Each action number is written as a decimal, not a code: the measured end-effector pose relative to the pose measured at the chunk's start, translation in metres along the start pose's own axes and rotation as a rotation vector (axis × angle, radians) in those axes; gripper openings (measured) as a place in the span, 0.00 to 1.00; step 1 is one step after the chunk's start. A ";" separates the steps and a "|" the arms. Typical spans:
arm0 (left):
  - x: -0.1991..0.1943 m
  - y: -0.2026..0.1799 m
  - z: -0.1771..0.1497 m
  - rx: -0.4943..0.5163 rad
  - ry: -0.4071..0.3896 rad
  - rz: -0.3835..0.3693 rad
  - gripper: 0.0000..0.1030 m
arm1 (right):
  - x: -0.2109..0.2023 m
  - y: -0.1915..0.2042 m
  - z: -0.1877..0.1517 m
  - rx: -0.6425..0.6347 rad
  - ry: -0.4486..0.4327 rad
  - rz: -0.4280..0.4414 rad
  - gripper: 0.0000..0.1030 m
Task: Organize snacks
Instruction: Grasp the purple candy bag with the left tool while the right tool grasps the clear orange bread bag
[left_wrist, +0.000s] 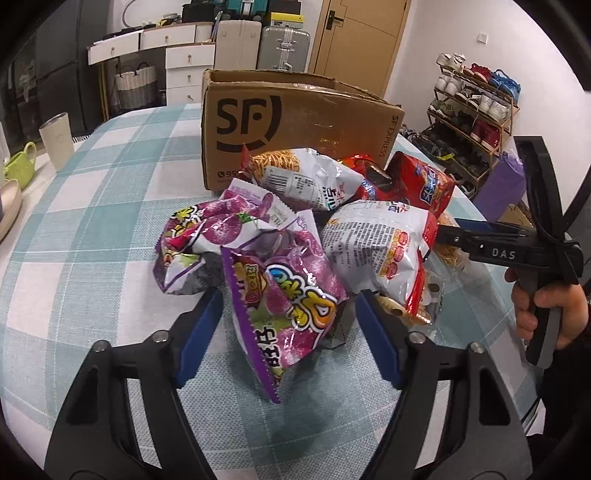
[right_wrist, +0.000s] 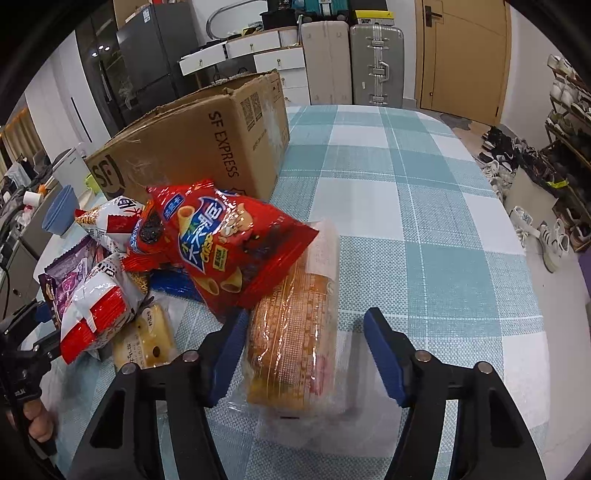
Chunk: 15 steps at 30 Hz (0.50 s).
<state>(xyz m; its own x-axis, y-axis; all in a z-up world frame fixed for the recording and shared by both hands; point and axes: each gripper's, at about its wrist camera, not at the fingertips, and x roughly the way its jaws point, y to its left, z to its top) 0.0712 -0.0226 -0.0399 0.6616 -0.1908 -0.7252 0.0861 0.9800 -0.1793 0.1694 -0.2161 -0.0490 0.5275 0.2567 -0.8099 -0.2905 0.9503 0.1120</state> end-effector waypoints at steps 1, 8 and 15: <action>0.002 0.000 0.001 0.003 0.005 -0.004 0.59 | -0.001 0.001 0.000 -0.005 0.002 0.001 0.59; 0.000 0.002 0.001 -0.003 -0.029 -0.030 0.53 | -0.002 0.008 -0.003 -0.035 -0.017 -0.007 0.39; -0.012 -0.006 -0.007 0.032 -0.048 -0.042 0.40 | -0.014 0.008 -0.009 -0.023 -0.037 -0.003 0.34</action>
<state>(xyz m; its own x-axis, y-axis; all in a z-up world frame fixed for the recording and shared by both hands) 0.0574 -0.0264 -0.0347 0.6916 -0.2297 -0.6848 0.1378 0.9726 -0.1870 0.1523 -0.2137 -0.0415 0.5573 0.2603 -0.7884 -0.3068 0.9470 0.0957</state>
